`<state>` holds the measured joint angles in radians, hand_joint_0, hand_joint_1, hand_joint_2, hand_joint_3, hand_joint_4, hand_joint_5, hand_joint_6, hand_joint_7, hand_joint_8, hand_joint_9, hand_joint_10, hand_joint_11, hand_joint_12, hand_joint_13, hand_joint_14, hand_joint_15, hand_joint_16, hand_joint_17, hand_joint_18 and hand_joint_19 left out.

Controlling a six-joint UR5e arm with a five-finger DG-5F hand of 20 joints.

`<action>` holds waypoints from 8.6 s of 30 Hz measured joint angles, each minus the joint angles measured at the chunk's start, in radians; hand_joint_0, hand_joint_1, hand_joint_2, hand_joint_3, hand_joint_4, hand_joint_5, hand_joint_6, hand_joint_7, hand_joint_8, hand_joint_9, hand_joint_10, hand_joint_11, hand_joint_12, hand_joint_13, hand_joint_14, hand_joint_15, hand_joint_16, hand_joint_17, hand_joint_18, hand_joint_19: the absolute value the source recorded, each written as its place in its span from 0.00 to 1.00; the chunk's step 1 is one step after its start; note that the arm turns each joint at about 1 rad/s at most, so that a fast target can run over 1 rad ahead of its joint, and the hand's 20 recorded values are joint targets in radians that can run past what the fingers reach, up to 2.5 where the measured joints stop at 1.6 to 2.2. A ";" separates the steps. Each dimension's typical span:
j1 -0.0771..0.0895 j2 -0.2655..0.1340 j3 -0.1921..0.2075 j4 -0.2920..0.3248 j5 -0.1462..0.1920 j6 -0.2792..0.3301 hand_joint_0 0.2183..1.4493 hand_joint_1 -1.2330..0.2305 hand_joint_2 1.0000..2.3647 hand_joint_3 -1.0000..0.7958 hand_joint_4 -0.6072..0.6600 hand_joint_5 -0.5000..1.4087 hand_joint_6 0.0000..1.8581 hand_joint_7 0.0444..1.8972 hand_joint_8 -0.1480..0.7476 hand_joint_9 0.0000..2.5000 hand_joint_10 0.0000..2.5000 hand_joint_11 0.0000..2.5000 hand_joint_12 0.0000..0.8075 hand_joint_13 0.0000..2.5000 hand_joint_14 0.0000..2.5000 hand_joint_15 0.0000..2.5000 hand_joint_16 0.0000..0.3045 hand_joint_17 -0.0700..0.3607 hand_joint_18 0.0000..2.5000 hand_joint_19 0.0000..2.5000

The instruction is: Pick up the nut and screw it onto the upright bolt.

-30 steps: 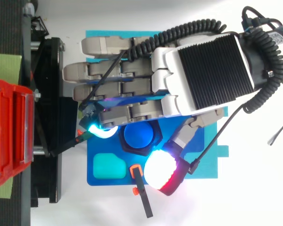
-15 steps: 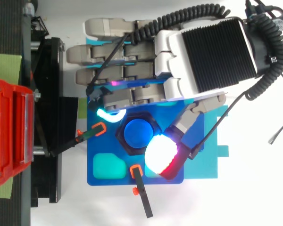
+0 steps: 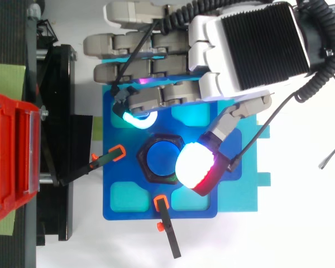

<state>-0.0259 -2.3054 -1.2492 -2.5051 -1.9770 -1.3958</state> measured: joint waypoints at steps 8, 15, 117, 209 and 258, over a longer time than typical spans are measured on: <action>-0.005 0.001 0.018 0.002 -0.022 0.002 0.21 0.78 0.00 0.28 0.63 0.17 0.27 0.37 0.37 0.10 0.00 0.00 0.37 0.00 0.00 0.00 0.14 0.39 0.00 0.00; -0.004 0.000 0.043 -0.002 -0.045 0.002 0.21 0.78 0.00 0.28 0.62 0.16 0.27 0.34 0.37 0.08 0.00 0.00 0.38 0.00 0.00 0.00 0.14 0.39 0.00 0.00; -0.008 0.000 0.043 -0.071 -0.037 0.009 0.24 0.72 0.00 0.28 0.62 0.26 0.34 0.63 0.48 0.34 0.00 0.00 0.33 0.20 0.00 0.00 0.10 0.32 0.06 0.00; -0.017 0.000 0.024 -0.028 -0.033 -0.005 0.23 0.75 0.00 0.28 0.63 0.21 0.27 0.65 0.46 0.28 0.00 0.00 0.37 0.17 0.00 0.00 0.12 0.35 0.04 0.00; 0.044 -0.007 0.033 0.000 -0.039 0.026 0.22 0.78 0.00 0.28 0.66 0.18 0.27 0.41 0.44 0.20 0.00 0.00 0.39 0.10 0.00 0.00 0.13 0.37 0.00 0.00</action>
<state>0.0180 -2.3124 -1.2157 -2.5048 -2.0164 -1.3699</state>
